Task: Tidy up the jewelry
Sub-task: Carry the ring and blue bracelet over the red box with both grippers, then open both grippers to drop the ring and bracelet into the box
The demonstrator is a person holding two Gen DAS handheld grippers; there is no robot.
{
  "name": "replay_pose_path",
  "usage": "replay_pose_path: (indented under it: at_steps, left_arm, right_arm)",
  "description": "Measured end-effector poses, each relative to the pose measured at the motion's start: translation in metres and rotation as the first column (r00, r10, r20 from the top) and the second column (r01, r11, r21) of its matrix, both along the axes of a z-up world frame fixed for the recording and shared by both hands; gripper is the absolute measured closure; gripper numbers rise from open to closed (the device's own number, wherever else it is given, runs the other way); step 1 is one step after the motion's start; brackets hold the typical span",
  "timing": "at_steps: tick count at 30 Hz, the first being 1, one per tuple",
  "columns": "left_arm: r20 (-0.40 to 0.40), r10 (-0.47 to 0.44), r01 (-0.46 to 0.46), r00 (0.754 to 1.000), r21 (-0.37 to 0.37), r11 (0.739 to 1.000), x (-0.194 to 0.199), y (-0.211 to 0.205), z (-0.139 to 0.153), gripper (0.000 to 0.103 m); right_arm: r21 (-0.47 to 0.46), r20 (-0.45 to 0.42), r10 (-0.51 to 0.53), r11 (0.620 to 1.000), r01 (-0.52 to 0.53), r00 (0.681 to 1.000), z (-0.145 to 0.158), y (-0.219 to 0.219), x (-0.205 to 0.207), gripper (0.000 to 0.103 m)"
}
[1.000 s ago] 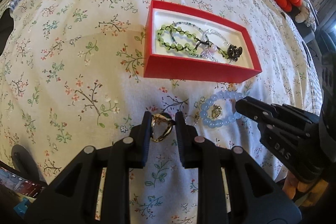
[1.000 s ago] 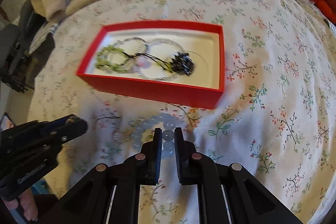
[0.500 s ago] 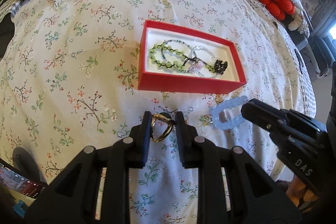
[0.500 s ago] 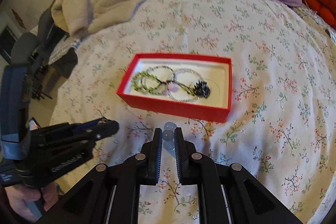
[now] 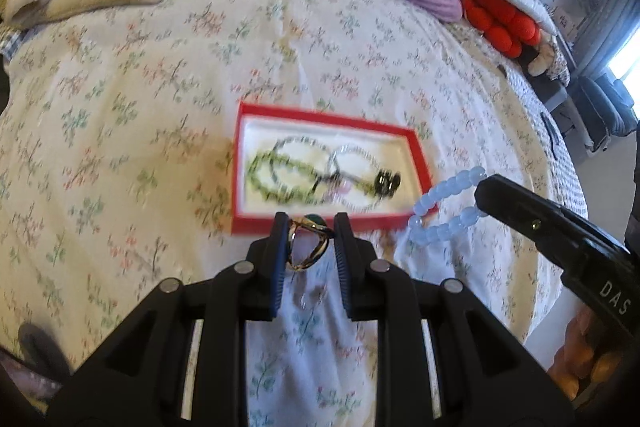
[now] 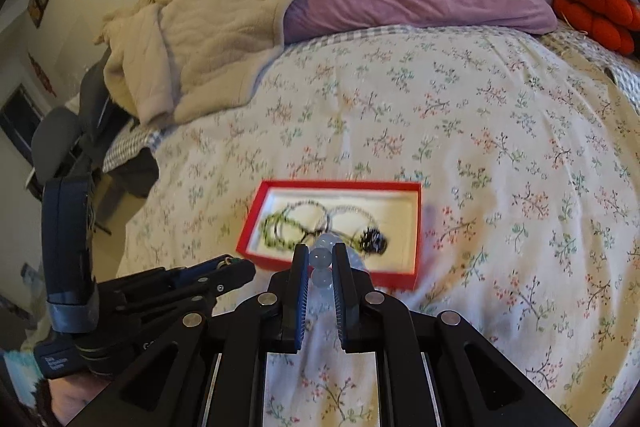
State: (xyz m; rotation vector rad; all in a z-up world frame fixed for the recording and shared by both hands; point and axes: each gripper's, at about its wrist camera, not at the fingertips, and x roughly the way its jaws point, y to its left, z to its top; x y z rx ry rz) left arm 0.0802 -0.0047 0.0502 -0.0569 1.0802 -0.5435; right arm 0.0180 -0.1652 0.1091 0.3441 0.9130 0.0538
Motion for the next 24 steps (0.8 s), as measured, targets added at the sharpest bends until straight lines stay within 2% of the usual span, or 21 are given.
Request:
replay_pose_path:
  at_steps: [9,14,17,24]
  left_arm:
    - [0.005,0.035,-0.035,0.999,-0.030,0.999,0.029,-0.009,-0.019,0.079]
    - [-0.035,0.067,-0.067,0.997,0.003,0.998,0.038,-0.013,-0.035,0.079]
    - [-0.057,0.077,-0.076,0.995,0.006,0.997,0.040,-0.015,-0.041,0.079]
    - [-0.045,0.082,-0.081,0.996,0.010,0.997,0.040,-0.020,-0.041,0.079]
  right_arm:
    - [0.015,0.028,0.001,1.000,-0.002,1.000,-0.006,0.003,0.031,0.091]
    - [0.039,-0.007,0.013,0.999,-0.013,1.000,-0.024,0.010,0.050,0.091]
    - [0.022,-0.037,-0.001,1.000,0.002,0.999,-0.035,0.009,0.055,0.091]
    - [-0.010,-0.084,-0.066,0.998,0.065,0.994,-0.053,-0.013,0.059,0.091]
